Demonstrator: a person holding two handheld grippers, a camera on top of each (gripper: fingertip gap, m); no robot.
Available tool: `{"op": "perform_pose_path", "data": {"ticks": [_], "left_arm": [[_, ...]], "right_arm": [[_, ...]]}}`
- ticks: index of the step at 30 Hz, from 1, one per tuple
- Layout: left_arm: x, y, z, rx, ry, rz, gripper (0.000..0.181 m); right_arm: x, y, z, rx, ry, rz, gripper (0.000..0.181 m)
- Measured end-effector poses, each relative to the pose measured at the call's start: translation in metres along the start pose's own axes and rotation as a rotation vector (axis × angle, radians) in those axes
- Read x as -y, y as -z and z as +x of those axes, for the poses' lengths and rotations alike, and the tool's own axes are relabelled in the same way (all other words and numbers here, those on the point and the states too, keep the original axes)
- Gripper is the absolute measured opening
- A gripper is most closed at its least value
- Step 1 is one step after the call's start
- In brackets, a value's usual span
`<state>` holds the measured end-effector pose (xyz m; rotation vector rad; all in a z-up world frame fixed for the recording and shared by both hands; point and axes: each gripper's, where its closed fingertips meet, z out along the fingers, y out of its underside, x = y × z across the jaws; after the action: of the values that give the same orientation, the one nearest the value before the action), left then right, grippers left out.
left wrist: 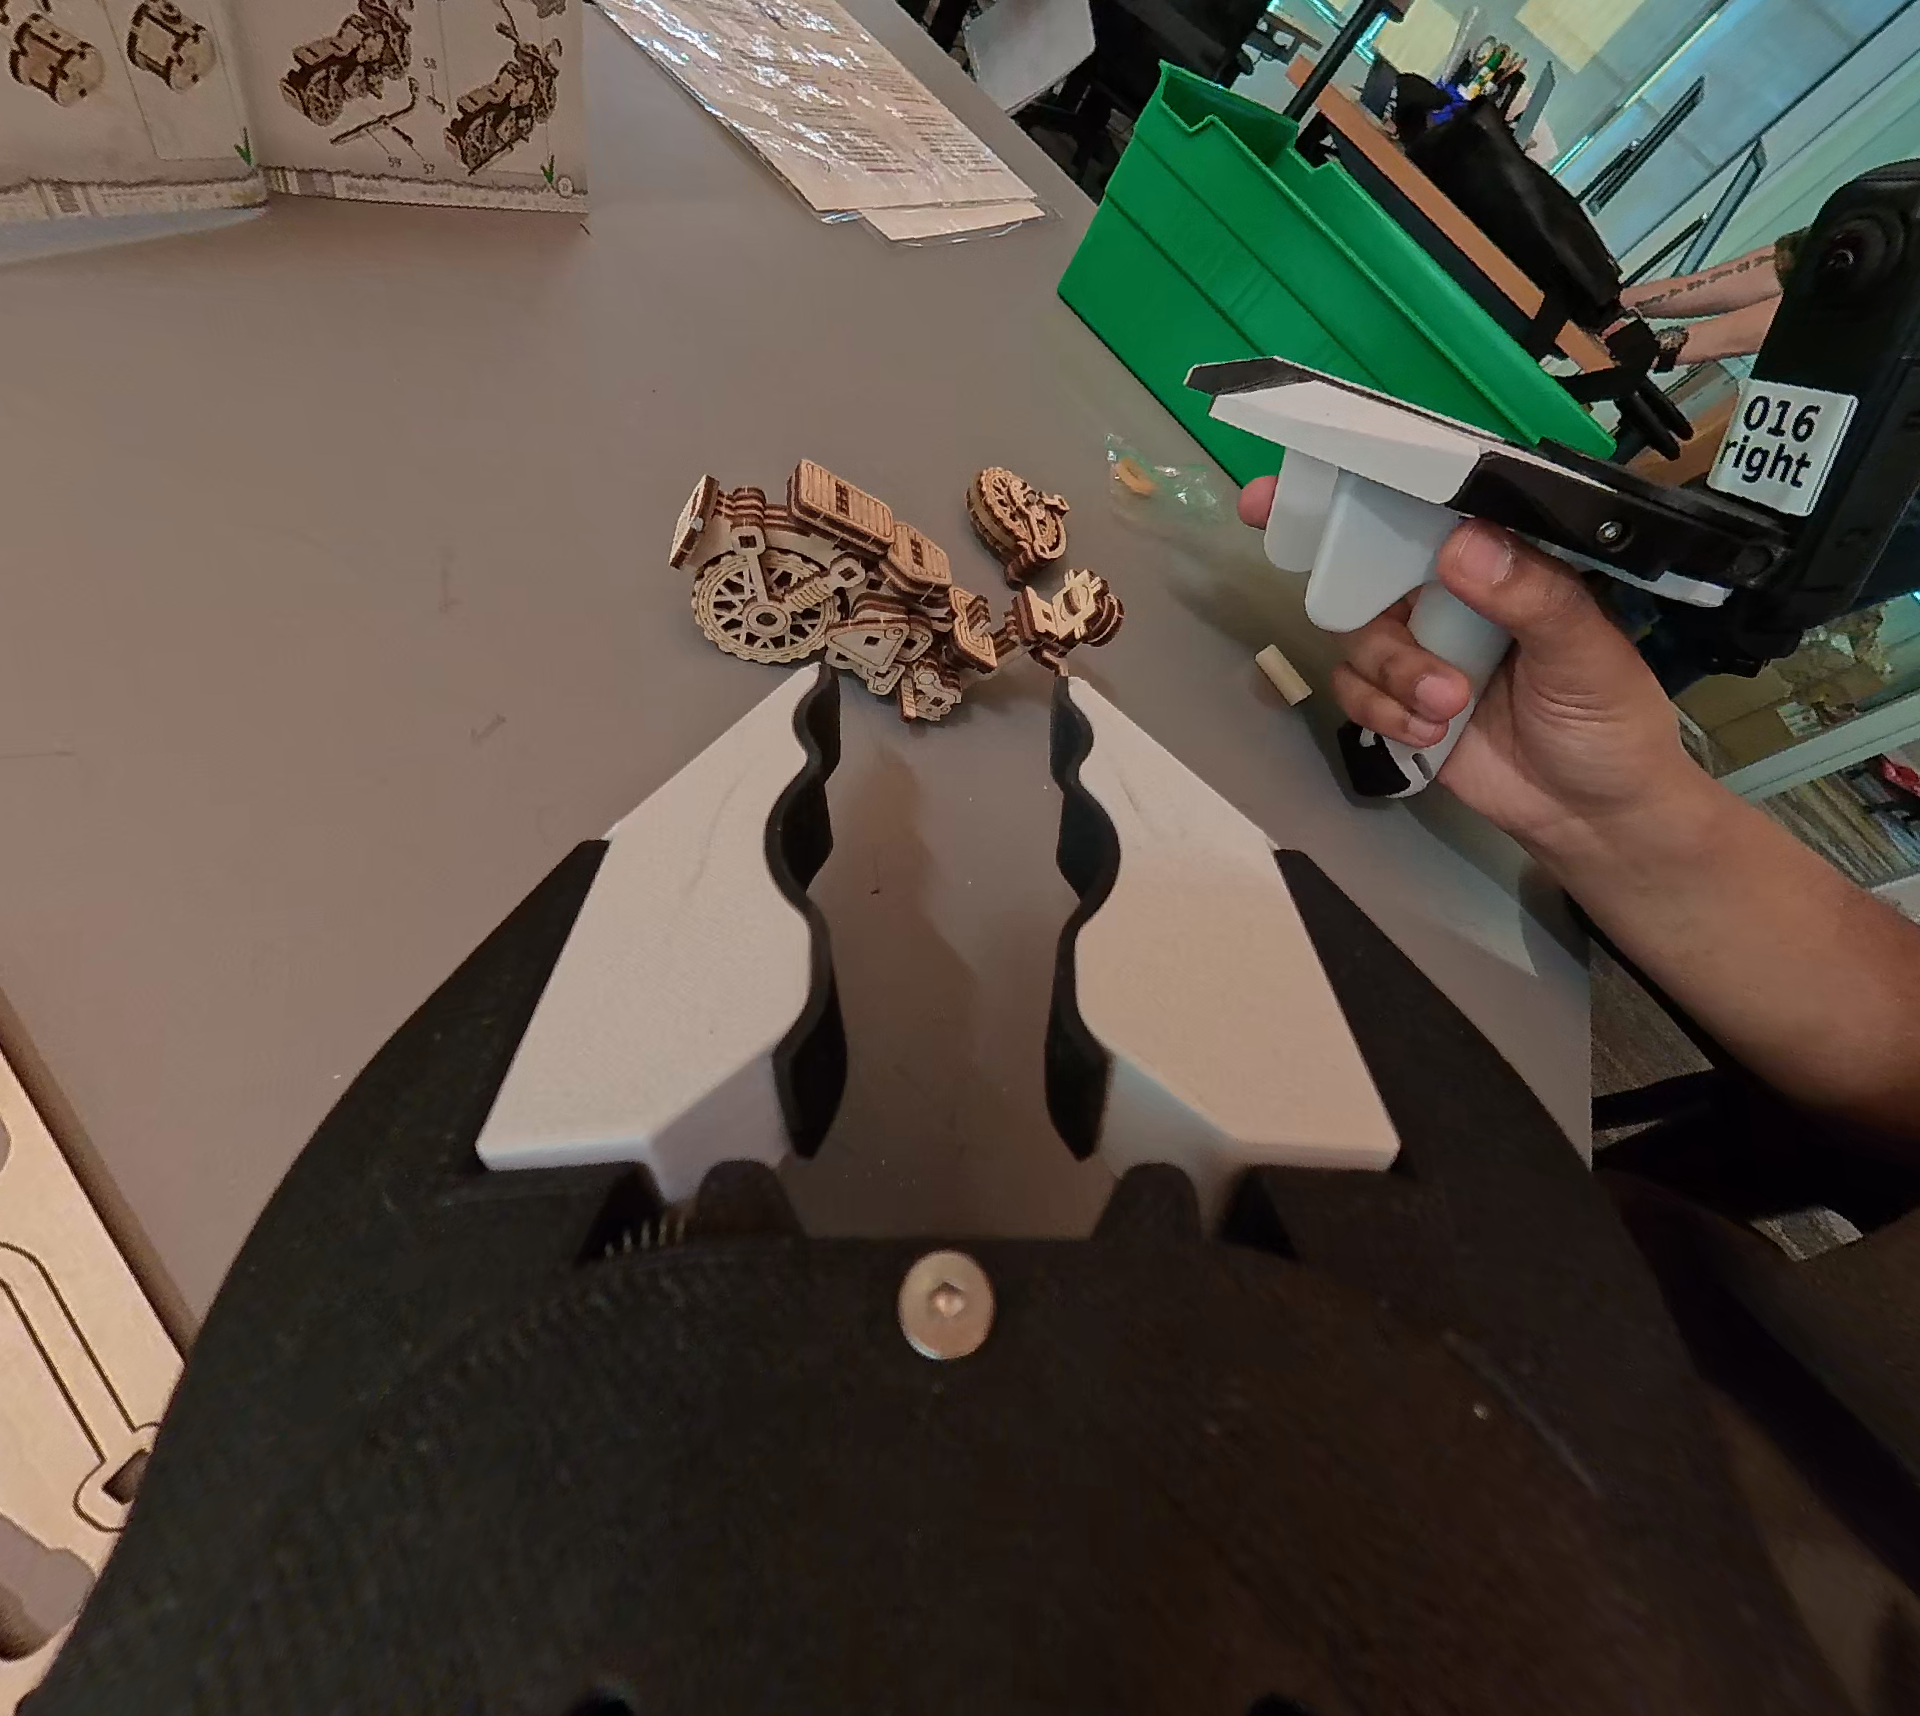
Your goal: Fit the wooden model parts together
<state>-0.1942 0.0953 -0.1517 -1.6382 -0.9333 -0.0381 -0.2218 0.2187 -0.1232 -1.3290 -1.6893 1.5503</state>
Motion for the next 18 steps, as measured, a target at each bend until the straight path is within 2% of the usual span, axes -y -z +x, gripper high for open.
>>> {"op": "perform_pose_path", "data": {"ticks": [18], "left_arm": [[0.0000,-0.0002,-0.0002,0.000,0.001,0.000,0.039]], "right_arm": [[0.0000,0.0022,-0.0002,0.001,0.007,0.003,0.037]]}}
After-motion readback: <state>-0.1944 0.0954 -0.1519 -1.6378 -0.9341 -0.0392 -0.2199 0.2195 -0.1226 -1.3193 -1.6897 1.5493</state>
